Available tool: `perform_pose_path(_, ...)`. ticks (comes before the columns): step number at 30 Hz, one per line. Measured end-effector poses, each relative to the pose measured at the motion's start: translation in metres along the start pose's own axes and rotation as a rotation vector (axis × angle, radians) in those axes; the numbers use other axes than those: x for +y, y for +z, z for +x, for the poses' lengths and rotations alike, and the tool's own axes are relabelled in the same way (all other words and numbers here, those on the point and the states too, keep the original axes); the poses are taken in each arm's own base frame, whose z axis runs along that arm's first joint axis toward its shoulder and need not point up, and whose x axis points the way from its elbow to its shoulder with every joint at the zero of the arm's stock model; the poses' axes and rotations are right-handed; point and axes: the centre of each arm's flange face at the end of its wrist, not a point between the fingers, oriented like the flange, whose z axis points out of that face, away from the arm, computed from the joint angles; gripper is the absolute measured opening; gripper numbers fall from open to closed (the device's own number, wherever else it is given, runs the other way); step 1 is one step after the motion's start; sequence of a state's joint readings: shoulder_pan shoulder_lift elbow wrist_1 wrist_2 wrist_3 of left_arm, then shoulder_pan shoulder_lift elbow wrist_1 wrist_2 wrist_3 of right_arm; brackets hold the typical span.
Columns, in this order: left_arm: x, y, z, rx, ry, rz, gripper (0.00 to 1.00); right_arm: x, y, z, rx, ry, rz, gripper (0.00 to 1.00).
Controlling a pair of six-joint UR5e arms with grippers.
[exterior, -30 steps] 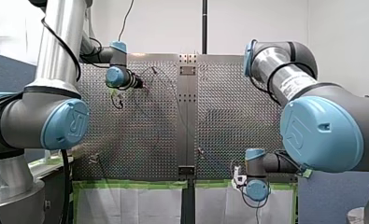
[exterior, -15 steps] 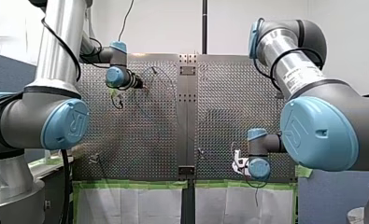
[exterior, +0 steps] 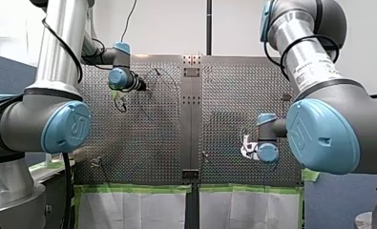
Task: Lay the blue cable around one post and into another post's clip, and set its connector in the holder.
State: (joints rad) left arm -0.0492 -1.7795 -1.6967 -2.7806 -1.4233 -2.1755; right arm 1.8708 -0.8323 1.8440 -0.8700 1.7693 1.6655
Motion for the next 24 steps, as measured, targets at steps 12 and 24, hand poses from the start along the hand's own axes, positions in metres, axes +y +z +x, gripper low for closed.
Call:
perform_pose_path(12,-0.004,0.002,-0.001,-0.011,-0.1,0.025,1.0,-0.001,0.002,0.023,0.035,0.009,0.013,0.0)
perform_pose_path(24,-0.012,-0.006,-0.014,-0.027,-0.208,0.016,1.0,-0.001,0.003,0.023,0.036,0.007,0.017,0.0)
